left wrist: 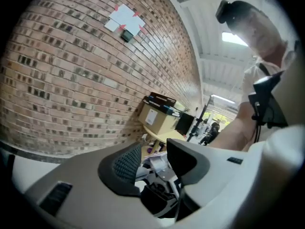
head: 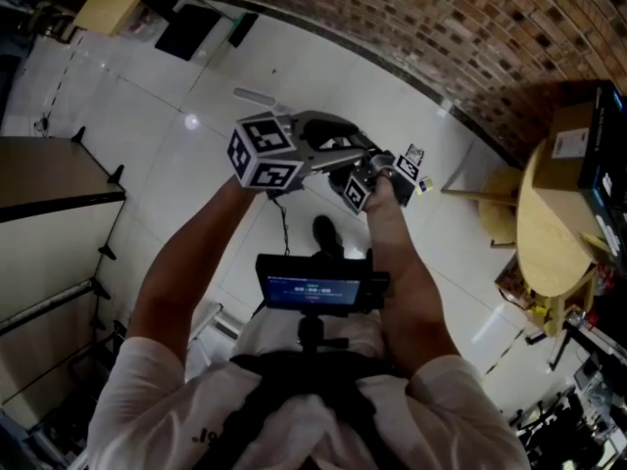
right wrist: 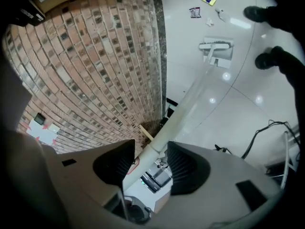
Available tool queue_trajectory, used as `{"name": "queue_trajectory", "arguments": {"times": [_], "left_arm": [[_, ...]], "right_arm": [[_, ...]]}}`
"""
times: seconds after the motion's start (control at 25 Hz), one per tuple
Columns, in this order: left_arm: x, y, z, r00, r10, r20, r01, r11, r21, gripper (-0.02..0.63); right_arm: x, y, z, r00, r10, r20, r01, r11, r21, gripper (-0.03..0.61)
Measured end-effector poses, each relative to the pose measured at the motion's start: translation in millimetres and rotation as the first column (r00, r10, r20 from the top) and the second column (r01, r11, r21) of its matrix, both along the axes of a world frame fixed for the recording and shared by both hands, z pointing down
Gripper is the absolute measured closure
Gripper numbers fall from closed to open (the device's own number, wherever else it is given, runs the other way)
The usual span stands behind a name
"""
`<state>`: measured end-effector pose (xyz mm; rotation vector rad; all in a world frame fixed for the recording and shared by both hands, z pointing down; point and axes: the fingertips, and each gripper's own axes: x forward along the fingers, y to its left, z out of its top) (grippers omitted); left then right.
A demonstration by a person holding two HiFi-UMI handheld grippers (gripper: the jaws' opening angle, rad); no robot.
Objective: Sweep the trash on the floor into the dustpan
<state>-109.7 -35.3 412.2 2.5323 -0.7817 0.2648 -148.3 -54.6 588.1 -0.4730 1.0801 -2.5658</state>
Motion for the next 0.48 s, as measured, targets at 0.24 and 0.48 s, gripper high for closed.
{"name": "queue_trajectory", "arguments": {"times": [0.24, 0.48], "left_arm": [[73, 28, 2, 0.978, 0.208, -0.025, -0.208, 0.978, 0.006, 0.443], [112, 49, -9, 0.938, 0.346, -0.024, -0.345, 0.938, 0.037, 0.442]], "right_arm": [[51, 14, 20, 0.978, -0.204, -0.044, 0.200, 0.977, -0.080, 0.391], [91, 37, 2, 0.860, -0.490, -0.144, 0.489, 0.871, -0.045, 0.402]]}}
